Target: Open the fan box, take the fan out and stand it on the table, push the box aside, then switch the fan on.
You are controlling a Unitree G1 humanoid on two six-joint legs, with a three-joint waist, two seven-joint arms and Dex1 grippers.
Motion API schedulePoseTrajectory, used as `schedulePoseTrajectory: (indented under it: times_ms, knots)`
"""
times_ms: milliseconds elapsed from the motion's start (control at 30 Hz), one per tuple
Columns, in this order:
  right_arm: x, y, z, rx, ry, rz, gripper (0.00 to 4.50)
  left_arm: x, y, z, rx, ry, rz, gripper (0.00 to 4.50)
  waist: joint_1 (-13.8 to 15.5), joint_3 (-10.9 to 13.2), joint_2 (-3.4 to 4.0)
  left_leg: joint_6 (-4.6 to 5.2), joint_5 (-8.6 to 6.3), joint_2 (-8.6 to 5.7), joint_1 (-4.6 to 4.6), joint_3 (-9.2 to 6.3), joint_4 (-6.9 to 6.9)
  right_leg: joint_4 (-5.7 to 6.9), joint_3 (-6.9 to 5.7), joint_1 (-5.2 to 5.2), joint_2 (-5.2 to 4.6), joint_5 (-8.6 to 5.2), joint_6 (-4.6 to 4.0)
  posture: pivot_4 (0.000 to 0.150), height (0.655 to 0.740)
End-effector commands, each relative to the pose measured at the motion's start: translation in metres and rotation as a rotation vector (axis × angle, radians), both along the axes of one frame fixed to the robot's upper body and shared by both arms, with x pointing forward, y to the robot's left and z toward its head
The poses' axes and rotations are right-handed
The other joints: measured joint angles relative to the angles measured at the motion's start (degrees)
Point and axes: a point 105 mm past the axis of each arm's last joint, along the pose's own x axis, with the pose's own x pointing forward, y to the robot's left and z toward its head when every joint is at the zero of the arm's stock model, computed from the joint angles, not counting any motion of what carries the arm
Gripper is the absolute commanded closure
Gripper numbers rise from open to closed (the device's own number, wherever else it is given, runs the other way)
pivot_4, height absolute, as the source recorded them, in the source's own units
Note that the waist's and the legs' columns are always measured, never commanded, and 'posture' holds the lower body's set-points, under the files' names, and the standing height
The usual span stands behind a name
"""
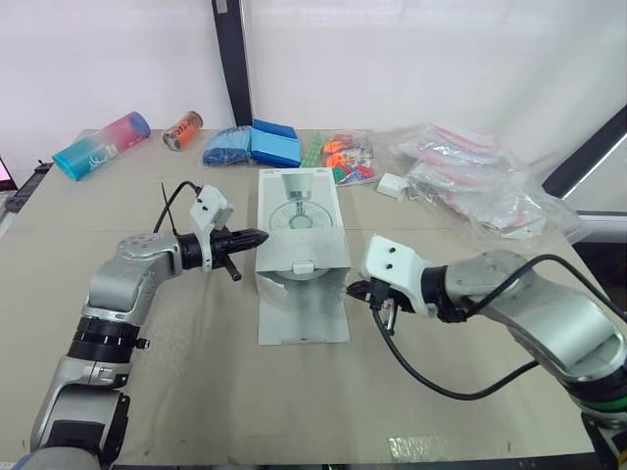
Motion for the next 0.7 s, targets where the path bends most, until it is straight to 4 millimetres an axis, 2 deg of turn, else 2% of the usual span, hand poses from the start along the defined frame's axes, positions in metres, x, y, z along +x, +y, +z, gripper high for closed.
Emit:
schedulePoseTrajectory:
  times_ms: [33, 200, 333, 500, 700]
  knots:
    - [0.017, -0.012, 0.002, -0.014, -0.069, -0.083, 4.49, 0.002, -0.001, 0.006, 0.003, -0.028, -0.002, 4.5, 0.0, 0.0, 0.0, 0.0, 0.0, 0.0, 0.0, 0.0, 0.0, 0.0, 0.0, 0.0, 0.0, 0.0, 0.0, 0.15, 0.74]
    - [0.024, -0.01, 0.009, 0.039, -0.075, -0.121, 4.49, 0.002, 0.001, 0.006, 0.006, -0.028, 0.005, 4.5, 0.0, 0.0, -0.01, -0.01, 0.0, 0.01, -0.01, 0.01, -0.02, 0.01, 0.02, -0.03, 0.01, 0.0, 0.0, 0.15, 0.74]
    - [0.017, -0.003, 0.034, 0.127, -0.069, -0.072, 4.49, 0.003, 0.004, 0.006, 0.011, -0.027, 0.01, 4.5, 0.0, 0.0, 0.0, 0.0, 0.0, -0.01, -0.02, 0.0, 0.0, 0.0, 0.02, -0.02, -0.02, 0.0, 0.0, 0.15, 0.74]
    - [0.006, 0.014, 0.055, 0.202, -0.057, 0.014, 4.49, 0.003, 0.004, 0.006, 0.009, -0.03, 0.014, 4.5, 0.0, 0.0, 0.0, 0.0, 0.0, 0.01, -0.01, -0.02, -0.01, 0.0, 0.0, -0.02, 0.01, 0.0, -0.01, 0.15, 0.74]
    - [0.009, 0.031, 0.036, 0.192, -0.01, 0.02, 4.49, 0.004, 0.002, 0.006, 0.008, -0.031, 0.013, 4.5, 0.0, 0.0, -0.01, 0.0, 0.0, 0.0, -0.02, -0.02, -0.01, 0.0, 0.0, -0.02, -0.02, 0.01, -0.01, 0.15, 0.74]
